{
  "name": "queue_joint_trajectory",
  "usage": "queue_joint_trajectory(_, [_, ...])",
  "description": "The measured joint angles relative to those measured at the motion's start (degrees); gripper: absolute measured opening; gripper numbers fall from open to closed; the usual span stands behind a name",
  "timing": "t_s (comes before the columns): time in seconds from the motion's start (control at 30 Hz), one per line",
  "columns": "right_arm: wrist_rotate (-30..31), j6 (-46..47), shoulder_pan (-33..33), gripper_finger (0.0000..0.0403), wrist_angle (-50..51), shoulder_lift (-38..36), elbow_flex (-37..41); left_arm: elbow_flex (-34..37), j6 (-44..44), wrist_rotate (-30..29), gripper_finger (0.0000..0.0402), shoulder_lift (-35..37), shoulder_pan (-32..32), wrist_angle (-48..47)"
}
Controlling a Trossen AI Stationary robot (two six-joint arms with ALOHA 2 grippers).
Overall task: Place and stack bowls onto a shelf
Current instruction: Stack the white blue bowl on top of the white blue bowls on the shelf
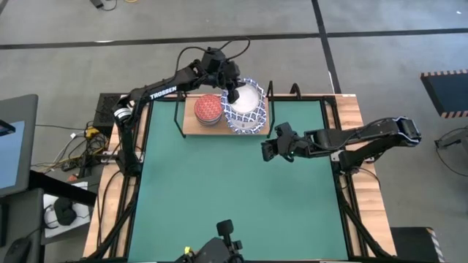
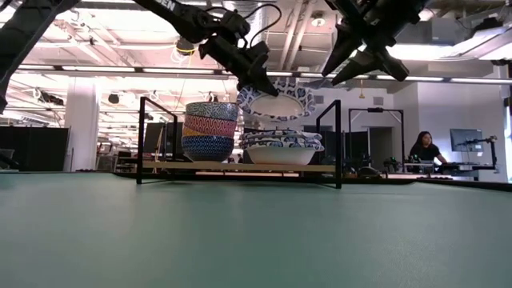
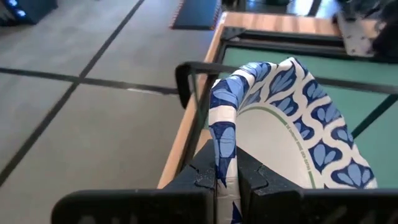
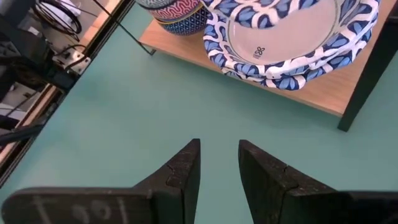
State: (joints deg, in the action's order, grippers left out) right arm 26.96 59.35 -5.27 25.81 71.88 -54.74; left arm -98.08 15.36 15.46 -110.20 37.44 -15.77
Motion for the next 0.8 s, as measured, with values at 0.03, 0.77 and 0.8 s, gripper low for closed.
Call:
queue_joint_trajectory(0.03, [0.0, 0.0, 0.0, 0.0136, -0.2, 0.0, 0.0, 0.0, -0.2, 0.8, 0.0, 0.0, -0.1, 0.2])
queue_joint_trajectory(0.77, [0.2, 0.2, 0.0, 0.0136, -2.7, 0.5, 0.0, -1.4, -11.0, 1.9, 0.0104, -2.6, -0.3, -9.3])
queue_joint_trajectory(0.8, [0.2, 0.2, 0.0, 0.0136, -2.6, 0.5, 0.0, -2.0, -11.4, 1.9, 0.0112, -2.6, -0.1, -10.0])
